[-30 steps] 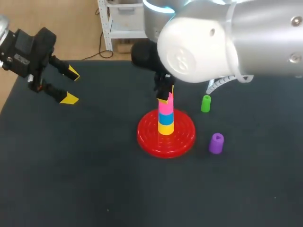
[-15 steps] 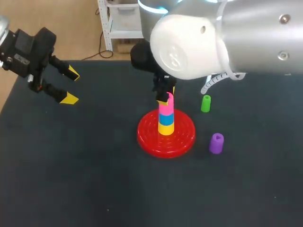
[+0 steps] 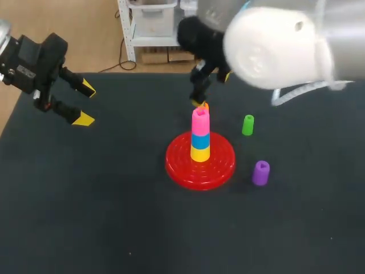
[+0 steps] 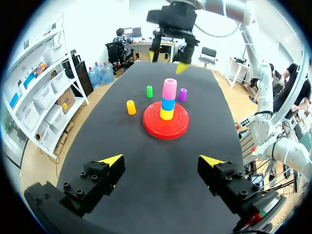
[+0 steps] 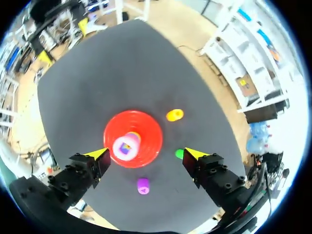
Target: Pick up and stack the cylinders on the red base in this order: pink,purple,orange,green
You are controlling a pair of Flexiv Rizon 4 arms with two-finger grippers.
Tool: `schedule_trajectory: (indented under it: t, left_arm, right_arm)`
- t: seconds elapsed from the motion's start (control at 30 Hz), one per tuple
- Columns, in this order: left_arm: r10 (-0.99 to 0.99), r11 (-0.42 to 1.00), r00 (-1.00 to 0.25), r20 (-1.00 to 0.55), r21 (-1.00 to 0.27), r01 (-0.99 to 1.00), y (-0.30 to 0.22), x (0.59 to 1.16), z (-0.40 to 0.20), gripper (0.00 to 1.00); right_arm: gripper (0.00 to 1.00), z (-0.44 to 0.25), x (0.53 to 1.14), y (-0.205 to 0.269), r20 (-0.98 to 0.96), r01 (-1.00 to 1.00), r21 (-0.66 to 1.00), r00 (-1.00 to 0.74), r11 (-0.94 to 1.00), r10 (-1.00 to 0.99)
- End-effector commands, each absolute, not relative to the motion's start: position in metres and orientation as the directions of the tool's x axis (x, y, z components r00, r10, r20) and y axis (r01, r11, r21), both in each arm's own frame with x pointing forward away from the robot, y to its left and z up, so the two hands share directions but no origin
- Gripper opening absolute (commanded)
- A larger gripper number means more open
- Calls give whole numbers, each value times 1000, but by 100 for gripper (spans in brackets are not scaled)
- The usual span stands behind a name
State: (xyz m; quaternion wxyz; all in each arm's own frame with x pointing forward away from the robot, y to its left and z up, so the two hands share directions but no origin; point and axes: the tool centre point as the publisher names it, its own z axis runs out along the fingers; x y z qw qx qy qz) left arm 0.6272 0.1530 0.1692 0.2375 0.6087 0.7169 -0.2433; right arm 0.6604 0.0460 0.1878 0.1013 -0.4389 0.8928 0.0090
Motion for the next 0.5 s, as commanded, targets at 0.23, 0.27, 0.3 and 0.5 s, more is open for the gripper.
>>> schedule_trajectory:
  t: [0.23,0.27,0.3,0.5]
  left_arm:
    - [756,140,-144,-638,-57,988,154,627,169,100]
    - [756,140,-144,-638,-57,988,154,627,169,100]
    - [756,140,-144,-638,-57,988,154,627,169,100]
    - [756,140,-144,-638,-57,988,154,627,169,100]
  right_arm:
    - [100,199,703,6,-302,-717,-86,-643,692,-704]
    - [100,197,710,4,-300,-712,-90,-647,696,-701]
    - [100,195,716,3,-294,-710,-87,-652,698,-700]
    - [100,178,746,1,-257,-701,-83,-672,708,-695]
